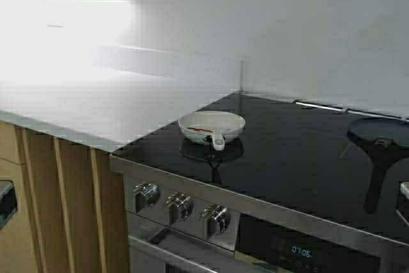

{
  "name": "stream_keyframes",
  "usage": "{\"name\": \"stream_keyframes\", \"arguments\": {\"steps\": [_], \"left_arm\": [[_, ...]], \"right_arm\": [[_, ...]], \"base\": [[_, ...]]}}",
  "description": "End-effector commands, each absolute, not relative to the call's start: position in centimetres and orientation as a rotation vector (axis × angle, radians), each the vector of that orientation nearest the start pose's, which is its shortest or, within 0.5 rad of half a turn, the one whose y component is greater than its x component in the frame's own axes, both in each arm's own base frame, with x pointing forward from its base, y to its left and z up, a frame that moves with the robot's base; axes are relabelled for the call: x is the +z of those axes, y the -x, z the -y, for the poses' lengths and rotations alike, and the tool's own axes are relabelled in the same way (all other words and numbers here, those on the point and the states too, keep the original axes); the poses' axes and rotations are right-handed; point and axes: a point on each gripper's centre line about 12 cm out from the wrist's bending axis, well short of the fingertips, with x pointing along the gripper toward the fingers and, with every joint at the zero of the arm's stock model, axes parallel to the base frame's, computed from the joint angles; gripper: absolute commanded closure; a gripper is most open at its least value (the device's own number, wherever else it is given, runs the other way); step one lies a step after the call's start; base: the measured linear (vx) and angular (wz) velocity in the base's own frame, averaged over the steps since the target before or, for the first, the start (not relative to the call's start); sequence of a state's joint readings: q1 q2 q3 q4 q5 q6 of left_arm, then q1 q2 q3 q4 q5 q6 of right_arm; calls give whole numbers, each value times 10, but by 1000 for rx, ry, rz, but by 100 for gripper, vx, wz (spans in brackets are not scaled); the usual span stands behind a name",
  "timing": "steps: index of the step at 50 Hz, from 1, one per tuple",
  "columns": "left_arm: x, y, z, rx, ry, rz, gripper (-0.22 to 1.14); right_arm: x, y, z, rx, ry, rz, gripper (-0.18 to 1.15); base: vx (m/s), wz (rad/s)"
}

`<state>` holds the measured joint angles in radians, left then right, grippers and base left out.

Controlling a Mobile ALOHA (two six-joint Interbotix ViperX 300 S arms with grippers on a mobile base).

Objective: Wash the pan

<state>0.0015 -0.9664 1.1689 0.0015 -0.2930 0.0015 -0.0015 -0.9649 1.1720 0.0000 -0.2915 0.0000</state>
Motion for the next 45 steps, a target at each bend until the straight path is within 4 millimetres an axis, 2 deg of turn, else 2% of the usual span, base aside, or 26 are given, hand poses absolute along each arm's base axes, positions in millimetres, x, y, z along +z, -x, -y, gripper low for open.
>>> {"name": "stream_keyframes", "arguments": {"steps": [1,4,13,16,23,33,39,45], "left_arm": [[297,-200,-1,0,-30,90,91],[298,-200,1,-10,-28,90,72],[300,-208,5,-32,13,73,-1],[301,-213,8,-47,41,62,-15],[298,-231,25,-113,170,4,-8],[284,-262,50,-198,270,-40,-9],[265,-280,65,-235,343,-75,-9],[236,-298,75,-252,460,-110,-9]], "right_arm": [[290,-200,-1,3,-3,75,93],[291,-200,-1,3,0,77,88],[292,-200,-1,5,4,80,90],[291,-200,-1,3,4,77,90],[290,-200,-1,4,7,72,90],[288,-200,-1,5,9,69,90],[289,-200,-1,5,9,71,90],[289,-200,-1,5,9,71,90]], "base": [[0,0],[0,0],[0,0],[0,0],[0,0],[0,0],[0,0],[0,0]]}}
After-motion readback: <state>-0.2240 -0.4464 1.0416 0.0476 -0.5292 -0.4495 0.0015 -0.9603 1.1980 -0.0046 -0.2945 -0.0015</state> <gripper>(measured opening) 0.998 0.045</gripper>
